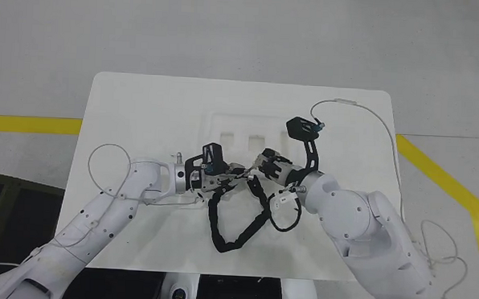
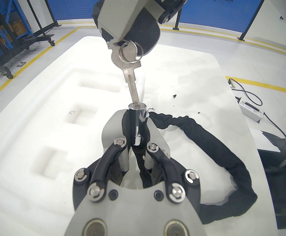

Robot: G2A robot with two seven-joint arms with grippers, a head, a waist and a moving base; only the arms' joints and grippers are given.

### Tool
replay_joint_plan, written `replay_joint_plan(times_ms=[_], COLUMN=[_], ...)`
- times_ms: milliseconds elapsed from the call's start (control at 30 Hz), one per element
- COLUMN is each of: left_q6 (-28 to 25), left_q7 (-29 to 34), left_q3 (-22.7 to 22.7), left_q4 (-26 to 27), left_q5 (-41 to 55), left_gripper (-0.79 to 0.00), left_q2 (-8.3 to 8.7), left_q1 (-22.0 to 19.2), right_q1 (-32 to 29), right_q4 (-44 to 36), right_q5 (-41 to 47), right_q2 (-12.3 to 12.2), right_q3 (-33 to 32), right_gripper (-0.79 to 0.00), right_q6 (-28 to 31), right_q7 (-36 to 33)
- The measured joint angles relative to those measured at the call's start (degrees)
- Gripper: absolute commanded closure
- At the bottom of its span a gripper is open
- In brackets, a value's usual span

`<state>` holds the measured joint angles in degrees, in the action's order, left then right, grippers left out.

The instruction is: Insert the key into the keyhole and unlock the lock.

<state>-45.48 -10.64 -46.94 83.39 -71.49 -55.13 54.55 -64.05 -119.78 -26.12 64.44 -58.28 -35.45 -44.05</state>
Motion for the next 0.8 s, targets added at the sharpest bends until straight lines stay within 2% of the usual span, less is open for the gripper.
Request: replay_joint_plan(times_ms=[567, 800], left_q6=[-0.62, -0.88], left_q7=[-0.51, -0.51], left_q3=[-1.82, -2.44], left_q4=[-0.30, -0.24], left_q5=[-0.10, -0.18], left_gripper=[0.000, 0.000], left_q2=[-0.66, -0.93], left_q1=[0.86, 1.25], right_q1=[1.43, 1.79], right_q4=[-0.18, -0.07], right_q5=[-7.50, -9.79], right_q2=[0.18, 0.62], right_q3=[3.85, 5.04], right_gripper=[0.000, 0.000], right_q6=[0.57, -2.44], right_q7=[-4.62, -4.72])
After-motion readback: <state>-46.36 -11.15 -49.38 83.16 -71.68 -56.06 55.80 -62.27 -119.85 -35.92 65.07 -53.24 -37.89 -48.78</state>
